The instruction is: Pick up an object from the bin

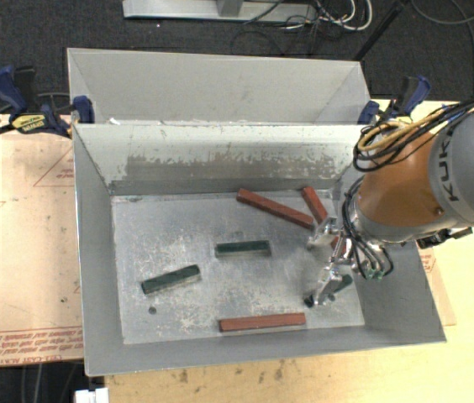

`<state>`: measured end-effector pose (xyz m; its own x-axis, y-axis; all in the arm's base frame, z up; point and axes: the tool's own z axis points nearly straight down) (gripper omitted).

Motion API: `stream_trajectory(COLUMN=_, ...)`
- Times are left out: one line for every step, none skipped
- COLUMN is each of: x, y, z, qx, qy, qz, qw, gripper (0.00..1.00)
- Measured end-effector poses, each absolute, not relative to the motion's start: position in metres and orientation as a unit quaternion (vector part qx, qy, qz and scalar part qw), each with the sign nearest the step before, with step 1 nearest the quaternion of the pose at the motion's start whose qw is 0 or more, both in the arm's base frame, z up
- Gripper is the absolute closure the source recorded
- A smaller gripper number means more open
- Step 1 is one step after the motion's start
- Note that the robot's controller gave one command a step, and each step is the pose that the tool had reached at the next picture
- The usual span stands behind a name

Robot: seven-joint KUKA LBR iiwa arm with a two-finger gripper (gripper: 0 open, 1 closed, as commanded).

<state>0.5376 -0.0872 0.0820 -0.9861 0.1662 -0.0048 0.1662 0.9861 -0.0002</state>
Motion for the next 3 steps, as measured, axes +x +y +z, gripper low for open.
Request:
stream_trajectory(x=0.529, y=-0.091, z=0.081, qx=0.043, qy=0.999, qz=0.001, qw=0.008, gripper=0.00)
stream_trajectory(x=0.498, y=-0.105, z=0.079, qx=-0.034, qy=0.999, qz=0.000, qw=0.014, gripper=0.00)
stream_trajectory(x=0.487, y=-0.108, z=0.083, qx=-0.061, qy=0.998, qz=0.000, qw=0.009, gripper=0.00)
